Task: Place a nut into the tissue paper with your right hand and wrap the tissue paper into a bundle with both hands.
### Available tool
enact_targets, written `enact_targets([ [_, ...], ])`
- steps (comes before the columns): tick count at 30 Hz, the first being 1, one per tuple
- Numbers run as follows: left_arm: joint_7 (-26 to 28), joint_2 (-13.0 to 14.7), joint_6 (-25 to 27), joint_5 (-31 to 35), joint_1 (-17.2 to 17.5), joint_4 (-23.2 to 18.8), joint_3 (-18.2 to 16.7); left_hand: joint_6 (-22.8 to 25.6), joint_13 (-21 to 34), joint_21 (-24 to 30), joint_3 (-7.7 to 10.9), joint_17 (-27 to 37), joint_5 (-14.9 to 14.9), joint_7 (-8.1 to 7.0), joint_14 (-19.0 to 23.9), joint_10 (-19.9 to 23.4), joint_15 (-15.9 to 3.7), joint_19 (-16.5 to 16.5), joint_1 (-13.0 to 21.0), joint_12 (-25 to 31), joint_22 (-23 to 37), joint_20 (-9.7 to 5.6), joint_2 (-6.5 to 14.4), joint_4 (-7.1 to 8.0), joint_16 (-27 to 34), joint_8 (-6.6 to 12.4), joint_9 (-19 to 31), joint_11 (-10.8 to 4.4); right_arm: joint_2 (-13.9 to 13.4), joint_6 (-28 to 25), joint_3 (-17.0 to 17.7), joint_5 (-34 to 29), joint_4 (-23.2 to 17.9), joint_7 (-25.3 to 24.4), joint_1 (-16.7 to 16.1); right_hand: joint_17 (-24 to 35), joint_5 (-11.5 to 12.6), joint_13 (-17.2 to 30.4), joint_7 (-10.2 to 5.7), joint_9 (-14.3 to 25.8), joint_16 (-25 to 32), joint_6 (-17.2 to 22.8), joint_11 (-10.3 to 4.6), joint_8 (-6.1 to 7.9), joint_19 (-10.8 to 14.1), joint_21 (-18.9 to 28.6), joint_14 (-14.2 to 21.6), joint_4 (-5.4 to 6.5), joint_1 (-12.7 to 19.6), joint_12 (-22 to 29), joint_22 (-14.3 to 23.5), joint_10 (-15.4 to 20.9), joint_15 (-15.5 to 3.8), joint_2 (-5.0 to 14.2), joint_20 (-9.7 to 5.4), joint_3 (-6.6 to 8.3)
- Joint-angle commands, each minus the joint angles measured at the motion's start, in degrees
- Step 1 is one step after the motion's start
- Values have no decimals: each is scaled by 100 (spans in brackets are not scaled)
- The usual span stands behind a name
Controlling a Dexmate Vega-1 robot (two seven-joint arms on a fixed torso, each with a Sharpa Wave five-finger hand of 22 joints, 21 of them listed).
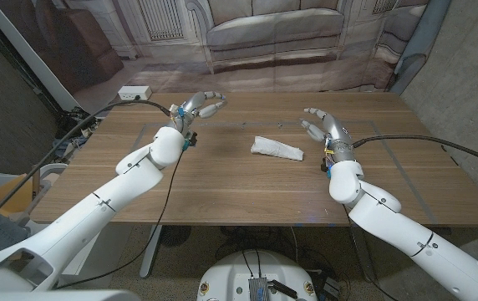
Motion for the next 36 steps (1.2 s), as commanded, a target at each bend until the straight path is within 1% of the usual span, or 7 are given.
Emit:
enact_targets([
  [1, 179, 17, -711, -1381, 543, 158, -755, -86, 13, 50, -20, 8, -7, 17, 36, -40, 2, 120, -88, 1, 17, 33, 3, 54, 7, -54, 3, 11, 316, 1276, 589, 704, 104, -137, -436, 8, -23, 19, 34, 17, 13, 44, -10, 27, 16, 33, -19, 41, -69, 52, 28, 68, -1, 7, -36, -8],
  [6, -133, 66, -1028, -2024, 637, 385, -929, -170, 10, 75, -60, 6, -6, 27, 38, -82, -1, 213, -170, -7, 15, 52, -21, 95, 1, -98, 0, 19, 440, 1857, 766, 1049, 255, -71, -585, -25, -56, -2, 101, 8, 79, 26, -166, 17, 87, 74, 132, 124, -300, 150, 31, 349, -223, 19, -130, -81],
  [9, -362, 80, -1218, -2436, 686, 549, -1017, -220, 8, 90, -96, 6, -6, 50, -5, -137, 30, 269, -231, -22, 15, 73, -51, 121, -18, -125, -2, 48, 437, 2412, 880, 1366, 466, 174, -661, -46, -64, -16, 158, 5, 70, -39, 21, -5, 213, 124, 142, 154, -400, 139, 33, 357, -208, 27, -189, -108],
  [14, -612, 80, -1635, -2817, 694, 958, -1062, -349, 5, 136, -189, 11, 1, 67, -28, -203, 38, 433, -386, -25, 15, 120, -123, 191, -24, -195, -7, 70, 500, 3166, 930, 1674, 890, 471, -663, -68, -63, -27, 199, 0, 74, -59, 49, -5, 489, 226, 192, 162, -476, 120, 35, 347, -158, 43, -404, -119],
  [23, -979, 82, -2285, -3402, 806, 1428, -1184, -902, -1, 156, -391, 17, 34, -14, -20, -437, 29, 599, -717, -55, 15, 140, -278, 333, -21, -422, -8, 96, 572, 3542, 1064, 2411, 1146, 977, -669, -77, -67, -32, 296, -4, 70, -199, 192, -48, 588, 249, 218, 184, -585, 88, 31, 304, -136, 43, -501, -151],
  [27, -1145, 12, -2538, -3675, 837, 1615, -1213, -1537, -10, 141, -514, 16, 67, -133, -63, -612, 37, 656, -921, -63, 15, 184, -368, 411, -36, -567, -8, 117, 650, 3769, 1140, 2950, 1331, 1301, -677, -82, -70, -36, 380, -10, 87, -344, 300, -75, 700, 269, 291, 213, -720, 83, 20, 329, -97, 14, -764, -207],
  [36, -1358, -123, -2755, -4124, 881, 1811, -1177, -1881, -17, 171, -591, 9, 94, -149, -113, -704, 52, 821, -1042, -52, 12, 287, -430, 444, -51, -550, -9, 144, 659, 3873, 1236, 3530, 1402, 1514, -783, -88, -68, -41, 590, -21, 95, -512, 393, -99, 813, 282, 369, 229, -835, 77, 4, 362, -81, -2, -881, -249],
])
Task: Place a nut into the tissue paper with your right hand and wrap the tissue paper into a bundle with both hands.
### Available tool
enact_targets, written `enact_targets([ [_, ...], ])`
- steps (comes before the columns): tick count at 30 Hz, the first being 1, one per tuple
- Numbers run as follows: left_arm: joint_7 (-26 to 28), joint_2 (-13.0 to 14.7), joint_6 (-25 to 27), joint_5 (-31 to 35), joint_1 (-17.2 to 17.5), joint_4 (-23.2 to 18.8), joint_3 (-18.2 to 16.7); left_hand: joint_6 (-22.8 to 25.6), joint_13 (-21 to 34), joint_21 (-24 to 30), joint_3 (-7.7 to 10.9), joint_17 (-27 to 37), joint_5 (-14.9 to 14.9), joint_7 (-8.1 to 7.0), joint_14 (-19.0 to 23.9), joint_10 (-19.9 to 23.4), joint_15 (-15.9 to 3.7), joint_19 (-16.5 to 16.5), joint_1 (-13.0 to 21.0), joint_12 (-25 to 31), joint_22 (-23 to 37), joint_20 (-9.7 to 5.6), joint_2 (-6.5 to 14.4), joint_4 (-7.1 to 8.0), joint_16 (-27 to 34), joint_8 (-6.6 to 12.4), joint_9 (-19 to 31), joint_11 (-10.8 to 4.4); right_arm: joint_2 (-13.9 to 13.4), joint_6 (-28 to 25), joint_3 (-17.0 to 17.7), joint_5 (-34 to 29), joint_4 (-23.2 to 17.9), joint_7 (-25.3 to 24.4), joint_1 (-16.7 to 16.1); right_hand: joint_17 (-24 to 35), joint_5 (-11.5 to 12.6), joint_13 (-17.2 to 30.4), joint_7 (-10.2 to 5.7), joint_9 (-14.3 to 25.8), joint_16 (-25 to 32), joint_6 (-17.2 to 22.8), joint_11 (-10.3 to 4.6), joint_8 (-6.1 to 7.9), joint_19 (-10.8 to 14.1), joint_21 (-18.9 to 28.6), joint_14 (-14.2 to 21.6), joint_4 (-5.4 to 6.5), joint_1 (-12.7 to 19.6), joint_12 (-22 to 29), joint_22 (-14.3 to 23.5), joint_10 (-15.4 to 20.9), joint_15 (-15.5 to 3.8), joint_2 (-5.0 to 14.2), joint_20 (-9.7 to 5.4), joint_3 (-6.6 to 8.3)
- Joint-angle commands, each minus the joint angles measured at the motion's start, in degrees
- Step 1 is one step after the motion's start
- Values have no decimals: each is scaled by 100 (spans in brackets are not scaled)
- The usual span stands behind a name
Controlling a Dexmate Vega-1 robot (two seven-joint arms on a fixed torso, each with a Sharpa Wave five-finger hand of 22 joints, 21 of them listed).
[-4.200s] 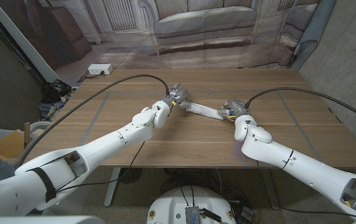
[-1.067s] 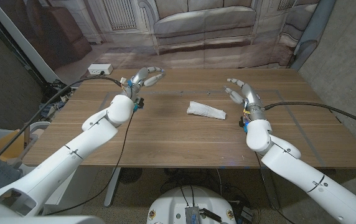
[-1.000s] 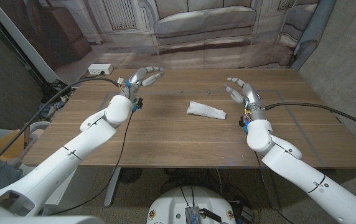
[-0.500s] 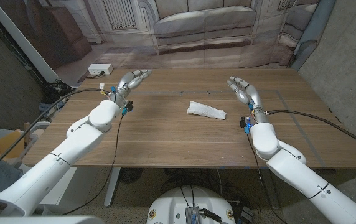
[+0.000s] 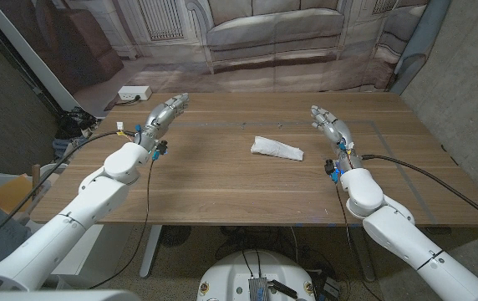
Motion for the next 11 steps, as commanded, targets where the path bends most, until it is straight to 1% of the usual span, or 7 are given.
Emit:
enact_targets([
  [1, -314, -112, -434, -619, 100, 328, -13, -13, 9, 35, -38, 10, 30, 28, -32, -29, 10, 56, -29, -10, 13, 8, -30, 7, -4, 32, 18, 4, 28, 299, 160, 868, 156, 394, -130, 6, 2, 3, 58, 5, 27, -17, 55, -34, 26, 15, 51, 1, -57, -13, 14, 28, 15, -11, -10, -21],
  [6, -271, -90, -458, -602, 139, 302, 38, 9, 8, 27, -42, 9, 34, 47, -40, -28, 14, 48, -39, -4, 12, 7, -31, 9, -6, 54, 18, 6, -110, 14, 175, 961, -28, 352, -147, 6, 2, 3, 56, 4, 23, -35, 59, -33, 36, 14, 47, 5, -77, -18, 13, 20, 29, -12, 12, -28],
  [11, -223, -105, -474, -649, 166, 303, 52, 45, 6, 18, -45, 7, 39, 80, -56, -46, 30, 45, -47, -2, 12, 1, -29, 8, -11, 86, 17, 19, -193, -111, 137, 986, -74, 398, -43, 6, 2, 3, 46, 3, 17, -54, 62, -32, 39, 10, 40, 11, -100, -24, 12, 13, 46, -12, 34, -35],
])
